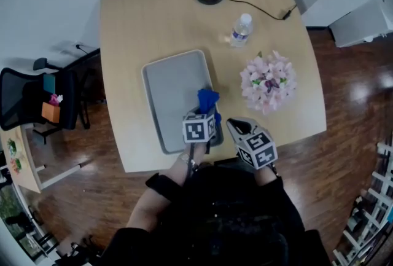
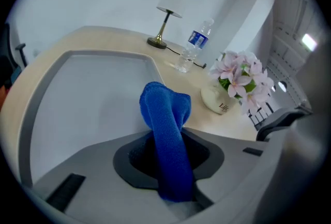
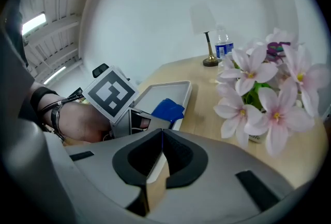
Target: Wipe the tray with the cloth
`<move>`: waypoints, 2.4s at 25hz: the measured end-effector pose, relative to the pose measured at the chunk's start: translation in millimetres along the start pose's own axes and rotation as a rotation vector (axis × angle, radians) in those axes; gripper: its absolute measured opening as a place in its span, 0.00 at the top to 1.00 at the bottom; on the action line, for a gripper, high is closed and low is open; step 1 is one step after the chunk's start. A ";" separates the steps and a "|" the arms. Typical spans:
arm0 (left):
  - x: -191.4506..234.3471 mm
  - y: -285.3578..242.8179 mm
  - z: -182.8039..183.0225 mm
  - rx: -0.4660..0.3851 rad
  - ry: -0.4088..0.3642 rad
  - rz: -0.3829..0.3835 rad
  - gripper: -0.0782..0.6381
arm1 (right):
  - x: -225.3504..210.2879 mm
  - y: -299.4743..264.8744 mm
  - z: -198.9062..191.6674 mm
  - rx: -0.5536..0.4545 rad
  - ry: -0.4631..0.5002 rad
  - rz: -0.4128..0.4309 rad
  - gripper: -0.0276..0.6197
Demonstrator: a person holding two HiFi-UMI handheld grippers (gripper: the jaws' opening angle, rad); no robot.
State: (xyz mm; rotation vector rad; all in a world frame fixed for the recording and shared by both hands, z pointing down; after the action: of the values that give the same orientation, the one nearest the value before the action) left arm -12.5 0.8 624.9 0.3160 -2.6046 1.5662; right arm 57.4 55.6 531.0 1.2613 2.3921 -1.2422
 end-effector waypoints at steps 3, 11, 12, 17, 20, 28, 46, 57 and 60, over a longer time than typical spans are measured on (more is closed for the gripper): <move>-5.2 -2.1 1.8 -0.011 -0.024 0.003 0.73 | -4.5 8.5 -5.0 -0.008 -0.014 -0.016 0.93; 8.2 6.7 -4.1 -0.012 -0.050 0.023 0.73 | 2.7 3.0 0.0 -0.012 0.011 0.009 0.93; 14.8 12.5 -5.7 -0.013 -0.043 0.026 0.73 | 4.6 1.0 0.8 -0.010 0.017 0.015 0.93; 81.6 50.9 -24.6 -0.036 -0.010 0.123 0.73 | 18.2 -12.5 1.6 0.011 0.047 0.055 0.93; 130.0 70.9 -49.9 -0.010 0.035 0.201 0.73 | 27.8 -21.1 3.3 0.016 0.068 0.080 0.93; 158.9 72.4 -80.7 0.032 0.050 0.229 0.73 | 46.5 -35.5 -0.5 0.045 0.082 0.117 0.93; -14.7 25.2 -55.4 0.041 -0.030 -0.012 0.73 | 3.3 25.6 -44.1 0.035 -0.040 -0.022 0.93; -17.7 32.4 -58.9 0.024 -0.018 -0.032 0.73 | 11.6 20.0 -39.5 0.040 -0.005 0.007 0.93; 15.6 54.3 -63.4 -0.008 -0.032 0.021 0.73 | 15.8 15.4 -36.7 0.038 0.012 0.019 0.93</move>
State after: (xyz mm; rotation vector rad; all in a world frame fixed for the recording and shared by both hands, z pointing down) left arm -41.7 79.2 610.7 0.3161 -2.6465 1.5693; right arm 66.9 96.8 537.7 1.3020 2.3698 -1.2839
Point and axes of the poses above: the fingertips, and each gripper's own axes: y backward along the fingers, x to its left, z out of its top, the point moved 1 cm from there along y, backward along the fingers, and after that the axes turned 13 degrees about z, right-handed, at the moved point
